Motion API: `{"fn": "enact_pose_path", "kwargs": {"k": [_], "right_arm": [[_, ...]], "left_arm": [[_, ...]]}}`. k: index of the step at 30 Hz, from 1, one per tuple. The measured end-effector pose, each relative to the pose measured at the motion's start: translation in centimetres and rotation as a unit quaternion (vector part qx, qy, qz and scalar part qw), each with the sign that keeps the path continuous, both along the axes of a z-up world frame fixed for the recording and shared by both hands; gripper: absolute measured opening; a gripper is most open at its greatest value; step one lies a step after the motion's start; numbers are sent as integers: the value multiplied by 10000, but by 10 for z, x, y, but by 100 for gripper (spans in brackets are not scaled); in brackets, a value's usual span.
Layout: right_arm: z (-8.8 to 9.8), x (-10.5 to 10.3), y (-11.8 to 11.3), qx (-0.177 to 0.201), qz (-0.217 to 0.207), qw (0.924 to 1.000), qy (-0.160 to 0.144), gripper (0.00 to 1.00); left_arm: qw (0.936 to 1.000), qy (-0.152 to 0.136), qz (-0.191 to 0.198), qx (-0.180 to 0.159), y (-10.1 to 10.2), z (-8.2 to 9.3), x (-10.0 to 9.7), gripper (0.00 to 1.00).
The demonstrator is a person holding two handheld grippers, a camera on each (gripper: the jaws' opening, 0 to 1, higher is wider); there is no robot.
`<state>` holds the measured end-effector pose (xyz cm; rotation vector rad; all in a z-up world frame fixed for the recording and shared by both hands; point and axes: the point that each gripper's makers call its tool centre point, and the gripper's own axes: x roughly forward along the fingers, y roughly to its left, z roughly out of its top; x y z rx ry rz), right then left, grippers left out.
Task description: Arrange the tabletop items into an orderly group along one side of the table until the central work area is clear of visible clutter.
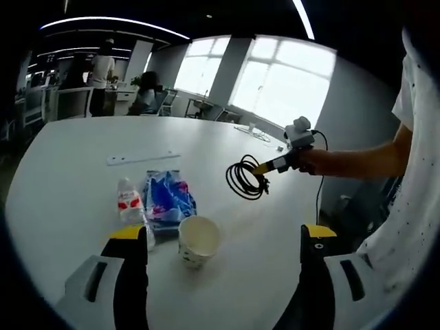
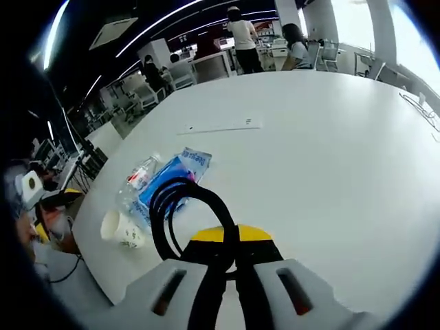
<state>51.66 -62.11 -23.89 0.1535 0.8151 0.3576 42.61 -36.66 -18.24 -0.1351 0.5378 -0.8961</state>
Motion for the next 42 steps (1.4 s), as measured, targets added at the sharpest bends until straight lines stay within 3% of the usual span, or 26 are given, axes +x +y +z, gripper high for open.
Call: {"fn": "enact_pose_path", "kwargs": {"k": [13,23,35,42], "right_arm": [[23,-20,-23,248,-275,9991,-191,0],[34,-30,-41,378,-453,9978,-304,0],[45,-41,-73,486,-674,9957,-417,0],[45,-44,-88,550,-756,9947,-430,0]], "left_arm": [[9975,-225,-662,-130,-86,21,14,93],[9936,-237,-1102,-41,-157,21,27,85],[9947,146,-1008,-132,-241,10,49,70],[9954,491,-817,73,-274,-7,53,54]]}}
